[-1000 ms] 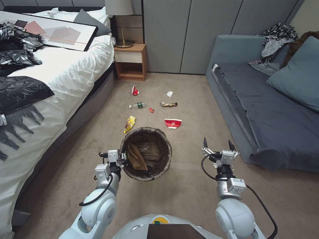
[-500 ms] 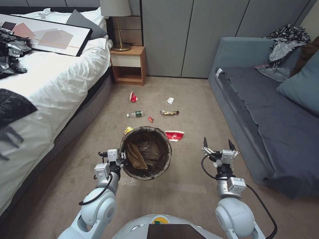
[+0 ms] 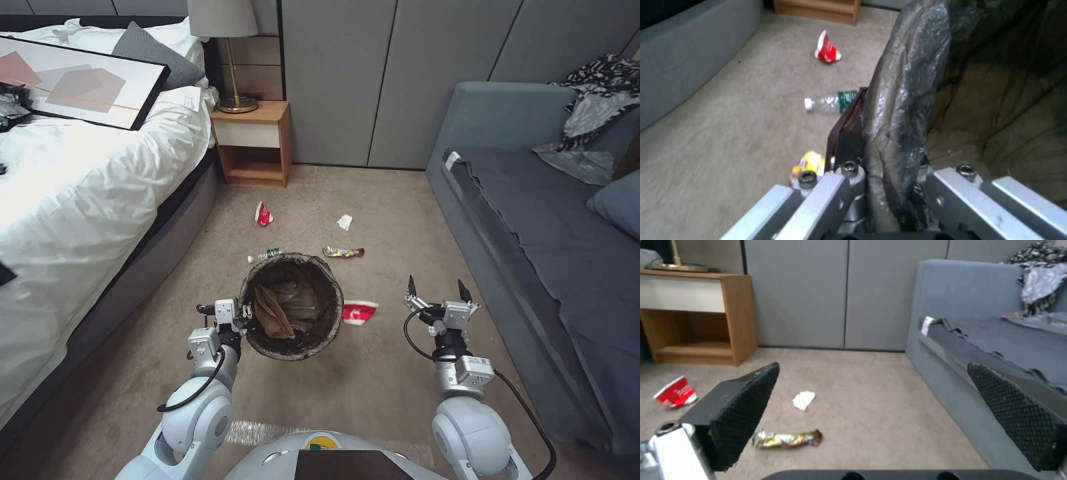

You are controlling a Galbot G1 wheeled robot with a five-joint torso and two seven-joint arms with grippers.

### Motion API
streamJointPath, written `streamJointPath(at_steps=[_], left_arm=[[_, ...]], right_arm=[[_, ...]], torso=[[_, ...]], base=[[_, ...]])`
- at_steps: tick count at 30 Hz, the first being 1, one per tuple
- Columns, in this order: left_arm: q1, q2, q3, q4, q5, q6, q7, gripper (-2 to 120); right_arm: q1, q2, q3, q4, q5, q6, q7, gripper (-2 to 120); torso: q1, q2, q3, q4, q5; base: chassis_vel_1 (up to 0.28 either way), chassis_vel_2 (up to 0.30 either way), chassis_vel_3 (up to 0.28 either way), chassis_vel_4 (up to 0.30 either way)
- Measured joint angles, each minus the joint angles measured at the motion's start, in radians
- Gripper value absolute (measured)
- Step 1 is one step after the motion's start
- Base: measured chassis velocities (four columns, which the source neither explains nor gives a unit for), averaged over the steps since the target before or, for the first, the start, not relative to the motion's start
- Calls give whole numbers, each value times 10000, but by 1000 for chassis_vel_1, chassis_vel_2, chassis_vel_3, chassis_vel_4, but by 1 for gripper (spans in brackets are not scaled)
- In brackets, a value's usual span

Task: Pick up the trash bin, then pick up the garbage from the floor and place it into the trash bin.

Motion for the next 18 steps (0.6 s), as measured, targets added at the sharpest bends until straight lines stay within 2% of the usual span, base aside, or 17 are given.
streamJointPath(at_steps=[6, 8, 11, 12, 13, 18], left_arm=[[24, 26, -17, -32, 3, -17, 2, 4], [46, 24, -19, -60, 8, -23, 3, 4], [70, 18, -20, -72, 12, -31, 5, 4], [79, 15, -20, -81, 14, -32, 5, 4], [79, 7, -23, -93, 19, -44, 4, 4], [81, -9, -25, -109, 24, -55, -1, 4]], right_arm=[[-24, 9, -10, 10, -25, 3, -1, 100], [-32, 14, -17, 18, -31, 7, -2, 100], [-37, 19, -17, 26, -41, 48, 0, 100], [-35, 23, -19, 26, -50, 123, 1, 100], [-32, 26, -19, 18, -62, 249, 10, 100], [-31, 22, -14, 37, -62, 249, 47, 100]], torso=[[0, 0, 0, -3, -6], [0, 0, -1, -2, 4], [1, 0, 1, -1, -5], [0, 0, -1, 1, 5], [0, 0, 1, -1, -5], [2, -1, 3, -1, -1]], base=[[-291, 286, 296, -283], [-279, 282, 274, -261], [-282, 273, 273, -264], [-266, 266, 267, -266], [-266, 225, 237, -232], [-176, 175, 142, -154]])
